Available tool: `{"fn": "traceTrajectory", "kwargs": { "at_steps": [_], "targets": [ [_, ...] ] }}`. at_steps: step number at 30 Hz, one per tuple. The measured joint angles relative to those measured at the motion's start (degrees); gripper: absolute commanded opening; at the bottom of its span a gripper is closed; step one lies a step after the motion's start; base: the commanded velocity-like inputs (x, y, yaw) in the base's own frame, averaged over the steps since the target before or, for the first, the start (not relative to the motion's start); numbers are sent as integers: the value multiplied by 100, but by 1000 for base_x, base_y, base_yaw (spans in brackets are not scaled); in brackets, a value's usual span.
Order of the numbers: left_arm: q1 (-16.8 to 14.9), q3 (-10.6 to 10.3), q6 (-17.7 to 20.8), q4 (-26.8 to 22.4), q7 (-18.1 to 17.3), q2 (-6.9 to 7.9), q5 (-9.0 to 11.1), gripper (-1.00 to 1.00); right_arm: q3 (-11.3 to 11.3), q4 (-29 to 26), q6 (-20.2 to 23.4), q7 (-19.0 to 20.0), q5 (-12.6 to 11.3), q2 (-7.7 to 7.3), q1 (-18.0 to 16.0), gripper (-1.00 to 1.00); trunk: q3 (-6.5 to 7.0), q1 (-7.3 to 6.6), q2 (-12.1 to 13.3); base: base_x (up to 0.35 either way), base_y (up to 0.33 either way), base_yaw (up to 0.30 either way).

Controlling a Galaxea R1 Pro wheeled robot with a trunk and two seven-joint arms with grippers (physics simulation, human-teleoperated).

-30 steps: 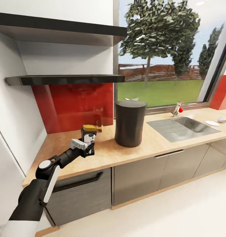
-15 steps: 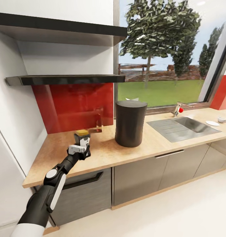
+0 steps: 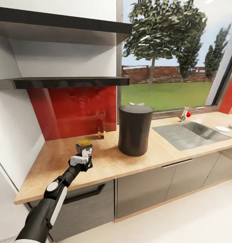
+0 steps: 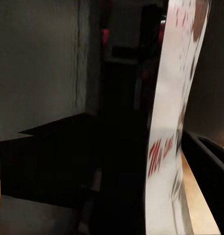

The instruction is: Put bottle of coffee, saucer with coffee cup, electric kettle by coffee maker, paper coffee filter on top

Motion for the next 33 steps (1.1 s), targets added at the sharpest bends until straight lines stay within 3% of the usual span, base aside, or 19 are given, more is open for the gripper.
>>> {"fn": "traceTrajectory", "kwargs": {
  "at_steps": [18,25,33],
  "targets": [
    [18,-16,-63,227,-20,-8,-14,-100,13,22,15,-9,31,-40,0,100,0,2,1,292,-83,0],
    [18,-16,-1033,857,-10,-17,-15,-100,25,43,17,-8,37,-53,2,100,0,4,1,34,-18,0],
    [18,-13,-1235,1174,0,-25,-17,-100,26,41,22,-8,37,-54,1,100,0,3,0,31,-1,0]
  ]
}}
